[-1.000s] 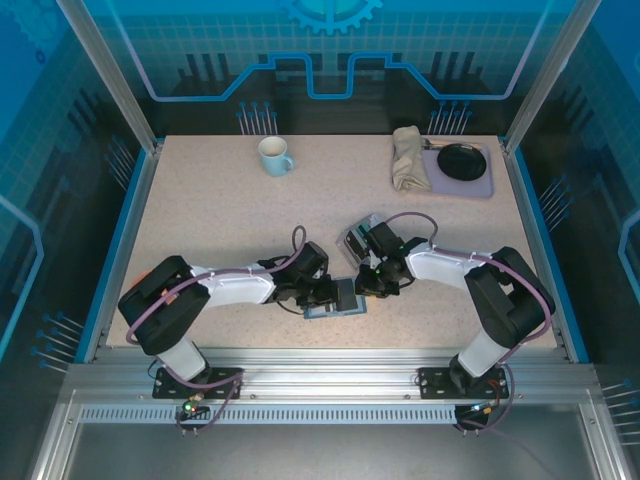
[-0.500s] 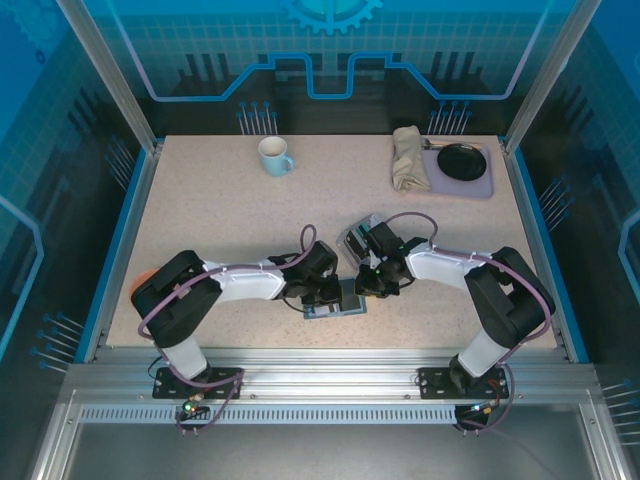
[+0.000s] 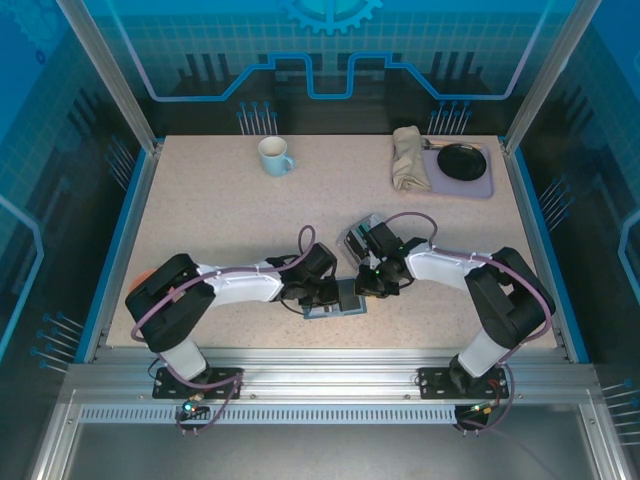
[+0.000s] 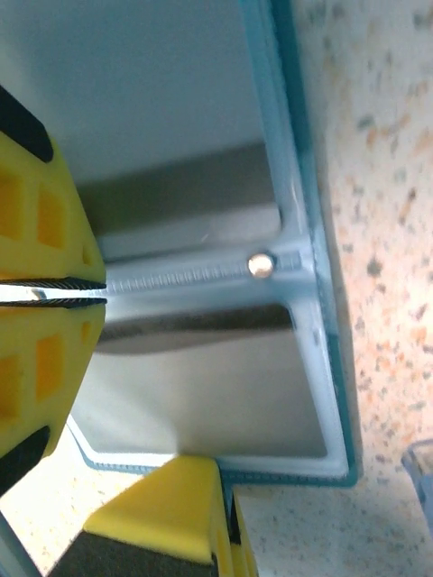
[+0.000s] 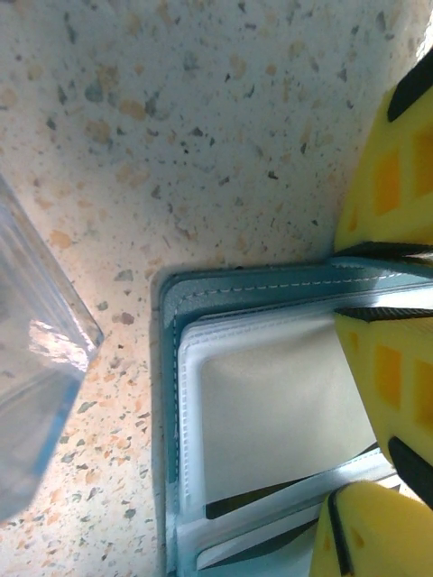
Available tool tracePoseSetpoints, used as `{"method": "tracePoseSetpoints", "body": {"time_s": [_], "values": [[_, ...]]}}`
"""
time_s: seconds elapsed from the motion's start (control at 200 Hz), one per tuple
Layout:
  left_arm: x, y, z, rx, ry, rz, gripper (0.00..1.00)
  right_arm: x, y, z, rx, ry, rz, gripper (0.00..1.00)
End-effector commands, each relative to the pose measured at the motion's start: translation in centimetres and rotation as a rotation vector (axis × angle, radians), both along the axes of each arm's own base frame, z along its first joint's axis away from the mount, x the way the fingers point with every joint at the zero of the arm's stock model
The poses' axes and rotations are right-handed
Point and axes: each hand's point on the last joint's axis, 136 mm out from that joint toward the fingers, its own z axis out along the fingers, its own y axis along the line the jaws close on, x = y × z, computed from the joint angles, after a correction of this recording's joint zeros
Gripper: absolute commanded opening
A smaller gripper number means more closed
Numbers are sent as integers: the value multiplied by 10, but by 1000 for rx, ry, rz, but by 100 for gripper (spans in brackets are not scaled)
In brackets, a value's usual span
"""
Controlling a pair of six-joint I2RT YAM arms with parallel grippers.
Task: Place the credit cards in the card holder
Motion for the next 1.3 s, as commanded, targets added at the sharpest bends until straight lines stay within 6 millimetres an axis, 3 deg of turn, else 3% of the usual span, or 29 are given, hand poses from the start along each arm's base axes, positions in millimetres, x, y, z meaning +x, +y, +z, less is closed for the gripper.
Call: {"method": "tracePoseSetpoints", "body": {"time_s": [0.0, 0.165, 0.315, 0.38, 0.56, 0.695, 0.79, 0.935, 1.04, 1.155, 1.295], "values": [[-13, 25, -9, 100, 16, 3, 15, -12, -25, -13, -125, 19, -21, 23], [-10, 16, 10, 31, -18, -12, 17, -6, -14, 18, -60, -53, 14, 29], [-3, 9, 37, -11, -72, -21, 22, 13, -28, 63, -43, -178, -2, 47], [1, 7, 47, -23, -91, -21, 23, 33, -37, 90, -34, -252, -27, 56], [12, 7, 63, -77, -112, 13, 31, 83, -68, 124, -54, -335, -80, 71], [22, 10, 71, -152, -106, 57, 43, 122, -81, 120, -53, -320, -100, 78], [27, 14, 74, -180, -99, 84, 57, 143, -77, 108, -55, -277, -81, 79], [34, 22, 78, -202, -98, 115, 67, 162, -64, 80, -44, -195, -43, 79], [39, 27, 78, -227, -85, 143, 70, 162, -45, 71, 45, -149, -5, 75], [46, 35, 75, -236, -69, 180, 70, 149, -17, 81, 176, -141, 47, 74], [57, 42, 69, -239, -44, 219, 70, 128, 1, 92, 229, -141, 83, 73]]}}
